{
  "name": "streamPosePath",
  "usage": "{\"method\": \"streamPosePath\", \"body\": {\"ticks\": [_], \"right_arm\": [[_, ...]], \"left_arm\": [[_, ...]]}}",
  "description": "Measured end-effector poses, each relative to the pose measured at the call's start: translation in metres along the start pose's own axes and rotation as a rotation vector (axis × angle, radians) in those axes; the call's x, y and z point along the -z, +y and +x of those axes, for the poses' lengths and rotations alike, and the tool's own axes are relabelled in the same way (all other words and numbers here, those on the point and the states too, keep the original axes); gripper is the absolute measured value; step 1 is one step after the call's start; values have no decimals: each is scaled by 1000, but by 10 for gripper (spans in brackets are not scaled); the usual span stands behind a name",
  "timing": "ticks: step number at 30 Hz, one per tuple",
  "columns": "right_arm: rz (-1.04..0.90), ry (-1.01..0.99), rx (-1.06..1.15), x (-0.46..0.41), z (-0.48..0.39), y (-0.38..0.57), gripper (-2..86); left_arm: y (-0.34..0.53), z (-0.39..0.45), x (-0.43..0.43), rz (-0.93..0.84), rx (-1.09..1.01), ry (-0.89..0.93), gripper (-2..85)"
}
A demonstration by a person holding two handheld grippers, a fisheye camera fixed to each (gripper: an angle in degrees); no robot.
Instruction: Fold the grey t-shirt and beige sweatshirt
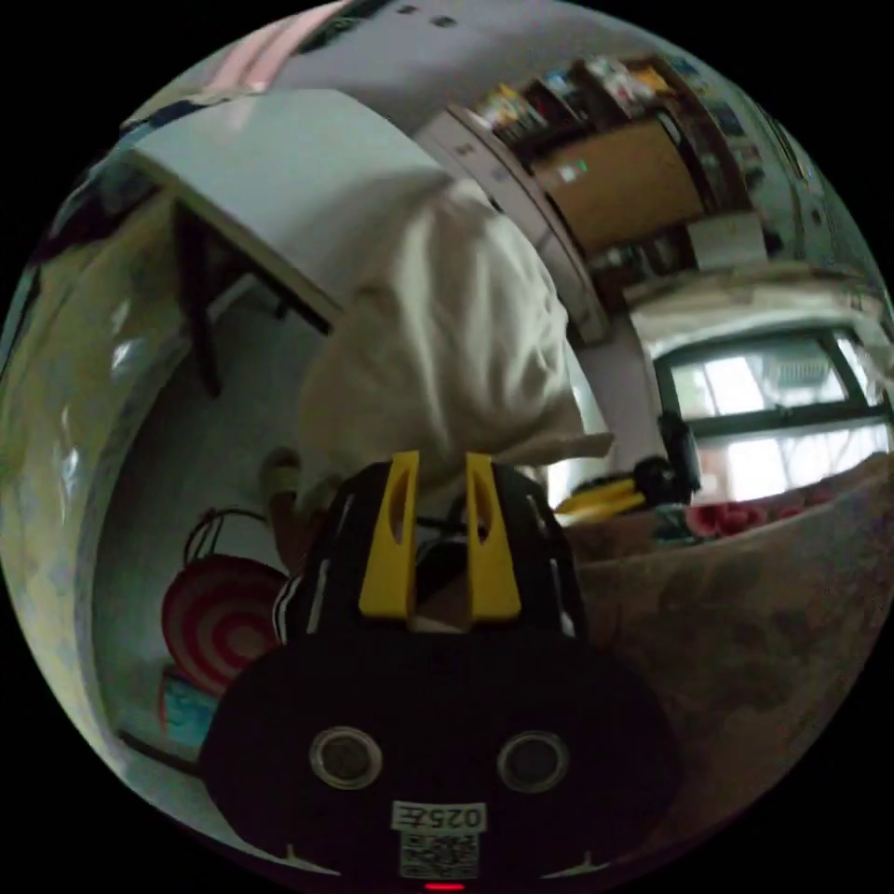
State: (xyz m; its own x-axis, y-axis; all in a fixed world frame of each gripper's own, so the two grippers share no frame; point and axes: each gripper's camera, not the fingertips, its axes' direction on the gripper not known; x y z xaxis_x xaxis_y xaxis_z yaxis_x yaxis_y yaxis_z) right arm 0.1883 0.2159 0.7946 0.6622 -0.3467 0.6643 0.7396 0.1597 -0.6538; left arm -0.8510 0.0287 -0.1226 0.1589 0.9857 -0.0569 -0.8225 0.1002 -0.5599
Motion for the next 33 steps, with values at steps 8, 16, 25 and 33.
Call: {"method": "streamPosePath", "body": {"ticks": [8,16,25,33], "right_arm": [[48,-158,309,106,-20,-66,88],[-18,-5,448,89,-30,-157,96],[-130,215,499,-4,-68,-121,88],[58,321,153,29,-18,-110,68]], "left_arm": [[14,-164,38,186,471,355,79],[52,-232,15,542,882,953,21],[60,-209,89,613,720,819,-12],[81,-254,41,501,892,793,-11]]}}
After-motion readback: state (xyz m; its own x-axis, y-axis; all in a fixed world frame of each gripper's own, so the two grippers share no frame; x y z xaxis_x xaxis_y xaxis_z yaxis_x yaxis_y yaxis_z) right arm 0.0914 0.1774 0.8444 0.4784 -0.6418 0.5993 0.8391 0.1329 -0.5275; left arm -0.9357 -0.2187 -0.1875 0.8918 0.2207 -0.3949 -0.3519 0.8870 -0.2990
